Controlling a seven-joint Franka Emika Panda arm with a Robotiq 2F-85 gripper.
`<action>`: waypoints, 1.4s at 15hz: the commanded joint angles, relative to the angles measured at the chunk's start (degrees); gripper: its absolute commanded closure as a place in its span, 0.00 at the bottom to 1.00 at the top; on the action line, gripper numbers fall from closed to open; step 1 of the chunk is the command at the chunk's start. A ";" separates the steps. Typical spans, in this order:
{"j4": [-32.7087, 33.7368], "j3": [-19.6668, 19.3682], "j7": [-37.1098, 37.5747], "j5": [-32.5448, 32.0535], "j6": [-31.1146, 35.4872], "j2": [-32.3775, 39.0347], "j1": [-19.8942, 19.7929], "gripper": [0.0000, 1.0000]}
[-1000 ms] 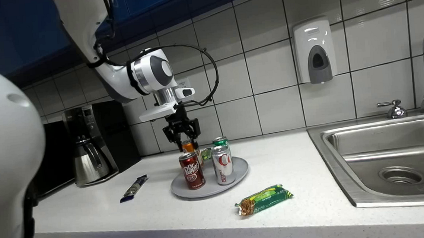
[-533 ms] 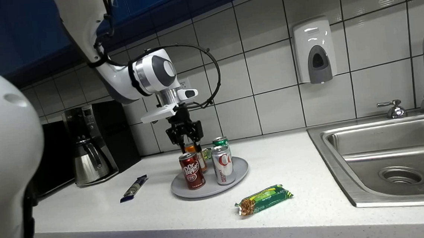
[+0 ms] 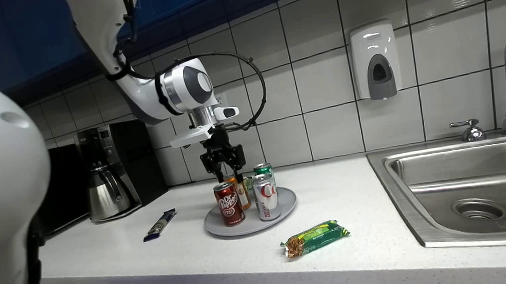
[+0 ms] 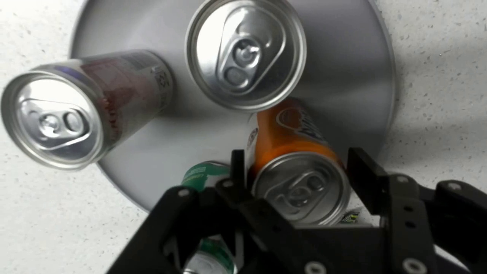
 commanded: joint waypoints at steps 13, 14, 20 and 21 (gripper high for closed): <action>-0.38 1.19 2.52 -4.06 -0.47 -5.23 -0.57 0.00; -0.62 1.43 2.63 -4.16 -0.38 -5.70 -0.51 0.00; -2.29 3.12 5.33 -4.67 0.35 -8.08 -0.17 0.00; -2.58 3.44 6.04 -4.75 0.42 -8.41 -0.11 0.00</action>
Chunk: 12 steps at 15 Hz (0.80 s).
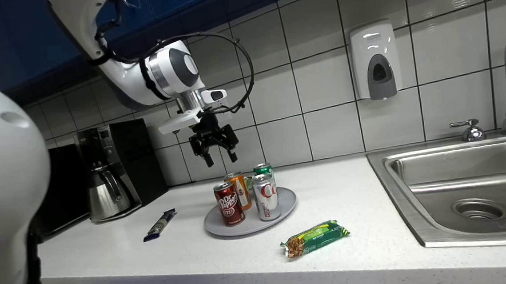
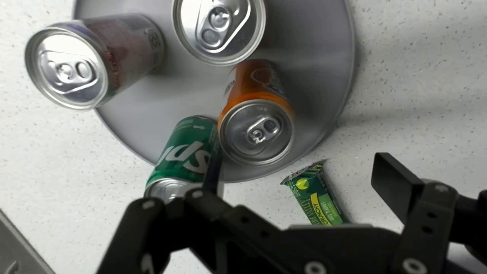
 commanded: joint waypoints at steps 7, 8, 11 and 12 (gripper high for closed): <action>-5.05 3.77 9.66 -2.87 1.33 -5.61 0.10 0.00; -5.39 4.15 10.51 -3.11 1.38 -5.98 0.09 0.00; -6.08 5.41 12.55 -3.54 1.11 -6.96 0.17 0.00; -3.95 5.09 9.51 -1.79 0.56 -4.36 -0.43 0.00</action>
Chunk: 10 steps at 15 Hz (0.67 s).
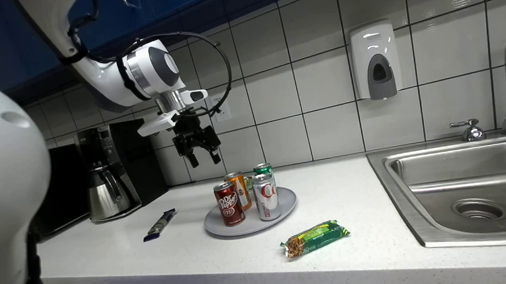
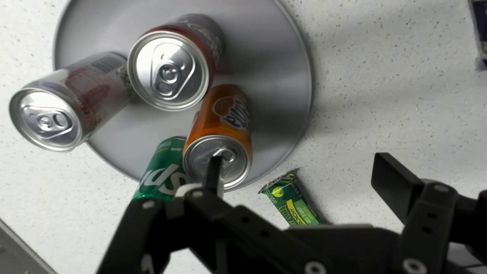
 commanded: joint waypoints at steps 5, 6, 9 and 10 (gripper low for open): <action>-0.02 0.72 -0.08 0.14 -0.14 0.25 -0.65 0.00; -0.02 0.72 -0.08 0.14 -0.14 0.28 -0.65 0.00; -0.02 0.71 -0.08 0.14 -0.14 0.30 -0.65 0.00; -0.02 0.71 -0.08 0.14 -0.14 0.29 -0.65 0.00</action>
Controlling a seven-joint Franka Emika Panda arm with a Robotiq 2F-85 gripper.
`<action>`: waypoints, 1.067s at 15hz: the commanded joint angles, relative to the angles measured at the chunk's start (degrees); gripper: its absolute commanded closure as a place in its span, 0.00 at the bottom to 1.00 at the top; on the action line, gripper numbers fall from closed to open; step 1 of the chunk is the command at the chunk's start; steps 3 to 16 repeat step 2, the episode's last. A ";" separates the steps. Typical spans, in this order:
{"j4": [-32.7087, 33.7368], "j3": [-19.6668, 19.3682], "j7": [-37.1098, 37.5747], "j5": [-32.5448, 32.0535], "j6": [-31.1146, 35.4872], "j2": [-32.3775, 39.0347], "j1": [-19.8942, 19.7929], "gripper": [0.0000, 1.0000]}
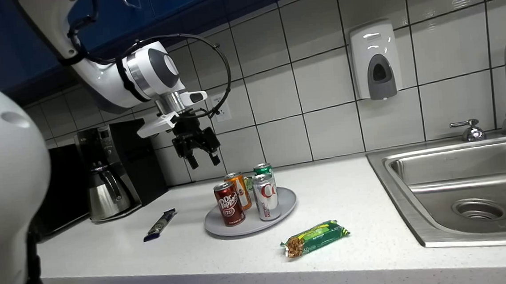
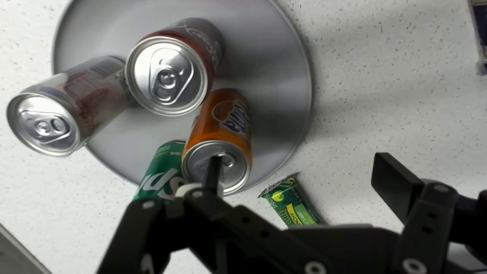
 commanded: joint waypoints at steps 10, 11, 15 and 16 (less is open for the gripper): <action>0.06 0.51 -0.17 0.12 -0.14 -0.04 -0.55 0.00; 0.06 0.51 -0.17 0.12 -0.14 -0.04 -0.55 0.00; 0.06 0.51 -0.17 0.12 -0.14 -0.04 -0.55 0.00; 0.06 0.51 -0.17 0.12 -0.14 -0.04 -0.55 0.00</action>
